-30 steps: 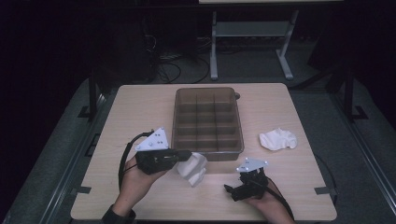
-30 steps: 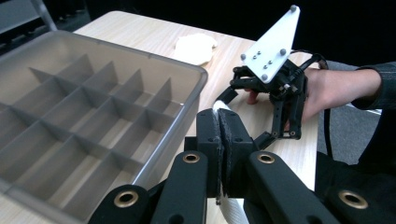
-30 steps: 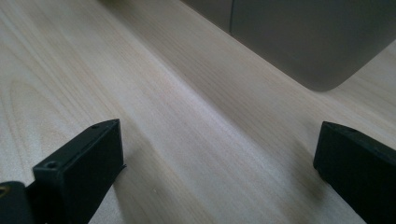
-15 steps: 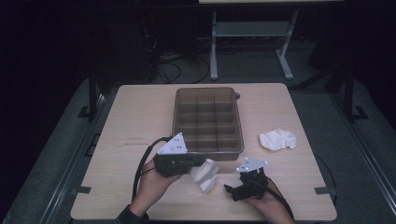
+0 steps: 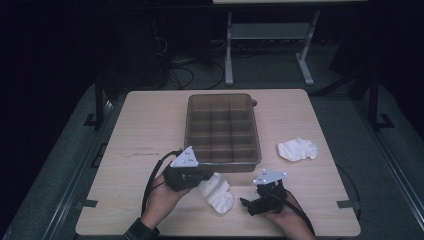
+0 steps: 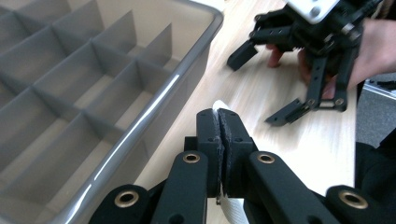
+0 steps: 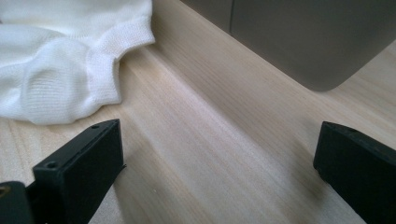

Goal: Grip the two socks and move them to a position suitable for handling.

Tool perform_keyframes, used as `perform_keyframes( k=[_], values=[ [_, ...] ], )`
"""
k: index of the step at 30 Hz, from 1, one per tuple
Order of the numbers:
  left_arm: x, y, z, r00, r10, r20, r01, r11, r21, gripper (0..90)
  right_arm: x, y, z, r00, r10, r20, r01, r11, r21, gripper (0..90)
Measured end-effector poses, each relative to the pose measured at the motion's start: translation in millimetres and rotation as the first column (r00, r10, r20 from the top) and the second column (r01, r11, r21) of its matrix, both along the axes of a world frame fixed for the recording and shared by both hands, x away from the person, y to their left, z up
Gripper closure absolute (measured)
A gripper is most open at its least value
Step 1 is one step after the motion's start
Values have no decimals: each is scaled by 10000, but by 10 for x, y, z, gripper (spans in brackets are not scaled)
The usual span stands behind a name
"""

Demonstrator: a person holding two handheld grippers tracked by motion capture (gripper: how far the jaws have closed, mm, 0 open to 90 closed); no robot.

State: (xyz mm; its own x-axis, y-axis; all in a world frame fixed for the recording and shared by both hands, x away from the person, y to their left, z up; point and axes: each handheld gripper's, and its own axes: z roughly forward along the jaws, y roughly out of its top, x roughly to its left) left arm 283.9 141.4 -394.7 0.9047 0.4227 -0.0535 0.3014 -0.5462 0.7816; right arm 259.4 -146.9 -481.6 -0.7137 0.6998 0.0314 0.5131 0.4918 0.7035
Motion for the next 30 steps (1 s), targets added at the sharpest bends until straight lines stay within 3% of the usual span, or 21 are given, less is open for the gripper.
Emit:
perform_keyframes(
  k=[12, 19, 25, 26, 30],
  values=[
    [92, 155, -311, 9964, 745, -417, -713, 9948, 730, 863, 3, -3, -2, 10000, 18, 43, -17, 10000, -51, 11],
    [101, 238, -367, 9936, 1057, -401, -1007, 9887, 1114, 729, 3, -4, -2, 10000, 22, 42, -22, 10000, -51, 11],
    [26, 404, -349, 9893, 1439, -246, -1403, 9836, 1136, 646, 0, -1, 1, 10000, -14, 0, 14, 10000, -31, 11],
    [8, 434, -341, 9896, 1409, -280, -1370, 9843, 1114, 651, 1, -1, 0, 10000, -7, 6, 7, 10000, -33, 11],
    [-74, 487, -317, 9931, 1003, -611, -946, 9914, 908, 824, 2, -2, 0, 10000, 11, 15, -11, 10000, -44, 11]
  ],
)
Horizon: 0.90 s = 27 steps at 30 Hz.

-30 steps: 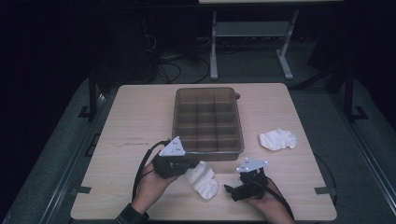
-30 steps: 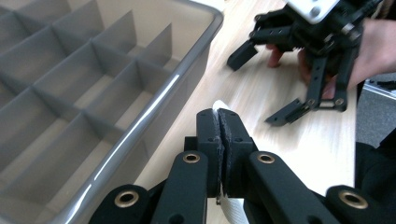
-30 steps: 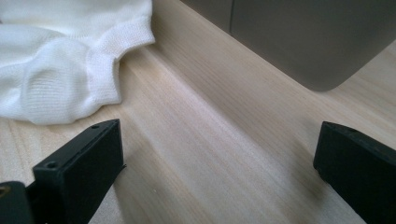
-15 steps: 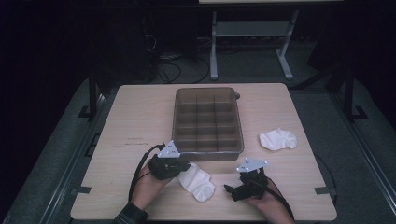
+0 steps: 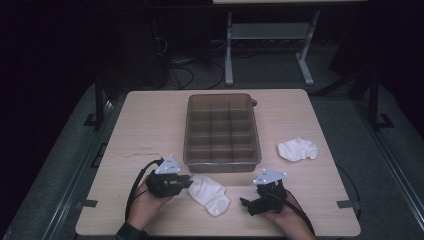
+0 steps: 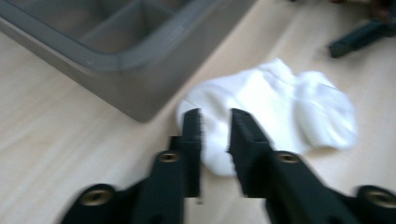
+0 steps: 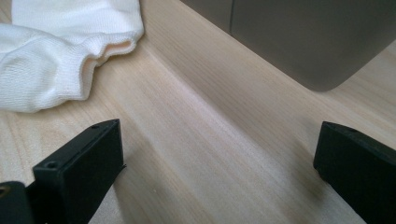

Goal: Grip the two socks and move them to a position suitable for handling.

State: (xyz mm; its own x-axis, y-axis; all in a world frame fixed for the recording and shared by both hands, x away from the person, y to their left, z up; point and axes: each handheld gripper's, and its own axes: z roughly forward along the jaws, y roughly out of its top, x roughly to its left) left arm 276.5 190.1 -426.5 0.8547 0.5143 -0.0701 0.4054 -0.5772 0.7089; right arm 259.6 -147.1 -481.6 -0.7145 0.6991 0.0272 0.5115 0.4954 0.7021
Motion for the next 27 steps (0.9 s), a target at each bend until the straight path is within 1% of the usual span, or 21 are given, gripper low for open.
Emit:
perform_keyframes(
  k=[2, 8, 10, 13, 17, 19, 20, 22, 25, 27],
  values=[
    [-34, -13, -4, 9995, -221, -241, 220, 9997, -73, 893, 4, -1, -1, 10000, 32, 46, -32, 10000, -5, 11],
    [-116, -121, -73, 9954, -747, -595, 749, 9972, 11, 900, 4, -1, -2, 10000, 39, 53, -39, 10000, -6, 11],
    [-150, -171, -107, 9927, -931, -763, 933, 9956, -7, 900, 4, -1, -2, 10000, 35, 46, -35, 10000, -4, 11],
    [-208, -259, -172, 9876, -1238, -967, 1254, 9921, 106, 900, 1, -1, -1, 10000, 15, 15, -15, 10000, -7, 11],
    [-259, -382, -242, 9774, -1693, -1263, 1738, 9844, 258, 900, 1, 0, -1, 10000, 2, 11, -2, 10000, 6, 12],
    [-282, -434, -257, 9735, -1884, -1300, 1941, 9804, 327, 900, 2, 0, -1, 10000, 14, 29, -14, 10000, 11, 11],
    [-292, -458, -265, 9722, -1939, -1311, 1989, 9797, 264, 900, 2, 0, -1, 10000, 17, 31, -17, 10000, 11, 11],
    [-300, -498, -271, 9696, -2050, -1338, 2108, 9771, 304, 900, 2, 1, -1, 10000, 14, 31, -14, 10000, 12, 11],
    [-301, -565, -294, 9657, -2181, -1411, 2225, 9748, 160, 900, 3, 1, -1, 10000, 17, 30, -17, 10000, 13, 11],
    [-304, -617, -305, 9636, -2279, -1400, 2330, 9723, 211, 900, 3, 1, -1, 10000, 16, 29, -16, 10000, 14, 11]
  ],
)
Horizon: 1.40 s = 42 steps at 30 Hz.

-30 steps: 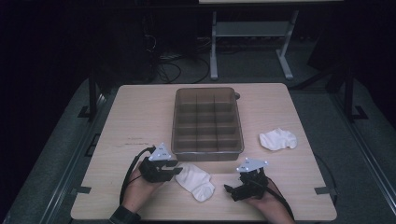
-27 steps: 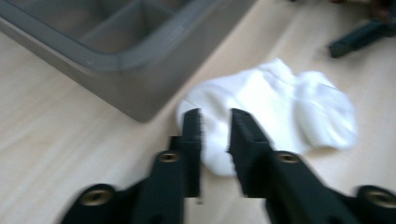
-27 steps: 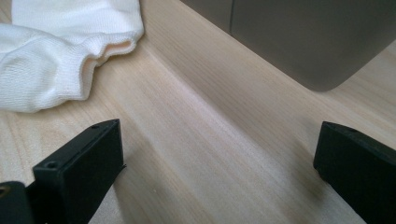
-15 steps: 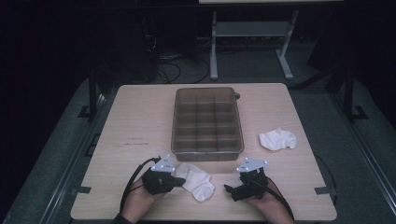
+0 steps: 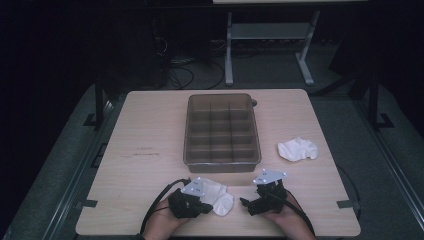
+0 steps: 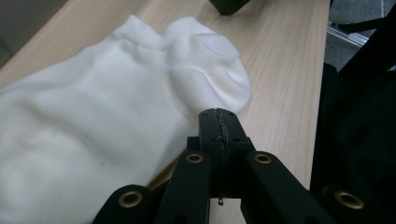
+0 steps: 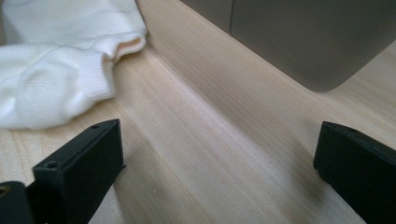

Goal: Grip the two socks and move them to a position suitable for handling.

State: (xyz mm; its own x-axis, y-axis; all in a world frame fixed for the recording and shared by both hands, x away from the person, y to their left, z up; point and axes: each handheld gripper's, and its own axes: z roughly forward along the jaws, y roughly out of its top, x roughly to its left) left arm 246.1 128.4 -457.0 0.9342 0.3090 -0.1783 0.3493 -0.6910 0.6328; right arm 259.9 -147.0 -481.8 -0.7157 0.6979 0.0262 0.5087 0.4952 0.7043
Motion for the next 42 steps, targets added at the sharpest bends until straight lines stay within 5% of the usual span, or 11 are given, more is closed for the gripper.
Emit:
perform_keyframes(
  k=[12, 24, 42],
  values=[
    [25, -117, 13, 9998, -172, 22, 173, 9996, -237, 900, 1, 0, 0, 10000, 6, 2, -6, 10000, -10, 11],
    [109, 252, 123, 9964, 750, 386, -729, 9958, -551, 870, -2, 0, 1, 10000, -15, -33, 15, 10000, -12, 12],
    [199, 812, 114, 9611, 2480, 1218, -2487, 9685, -93, 487, -21, 1, 4, 9989, -469, -88, 468, 9989, -53, 11]
  ],
)
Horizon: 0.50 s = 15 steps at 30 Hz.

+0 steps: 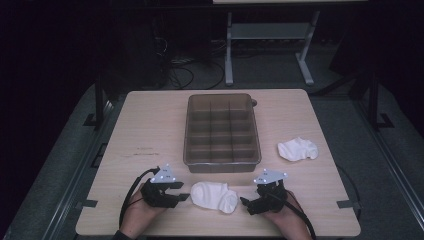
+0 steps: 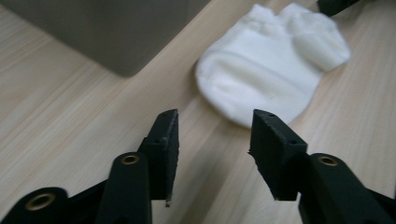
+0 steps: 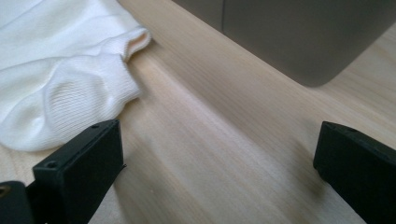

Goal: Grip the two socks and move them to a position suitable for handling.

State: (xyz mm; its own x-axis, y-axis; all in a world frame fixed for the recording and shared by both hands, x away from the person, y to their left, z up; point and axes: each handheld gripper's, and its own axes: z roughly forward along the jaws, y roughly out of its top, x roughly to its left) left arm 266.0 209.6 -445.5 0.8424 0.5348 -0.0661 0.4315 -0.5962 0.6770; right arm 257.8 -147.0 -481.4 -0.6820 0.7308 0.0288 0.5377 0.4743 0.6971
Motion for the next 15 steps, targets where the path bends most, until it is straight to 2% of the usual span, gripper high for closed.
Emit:
perform_keyframes(
  k=[8, 13, 15],
  values=[
    [31, 260, -112, 9977, 622, 255, -631, 9973, 382, 368, 21, -9, -2, 10000, -86, 41, 86, 10000, 10, 11],
    [72, 391, -185, 9947, 1015, 144, -1018, 9945, 240, 289, 30, -21, 0, 10000, 53, 21, -53, 10000, -6, 14],
    [79, 419, -198, 9937, 1098, 231, -1102, 9937, 186, 259, 35, -32, 12, 10000, 94, 5, -94, 9999, -67, 51]
  ],
)
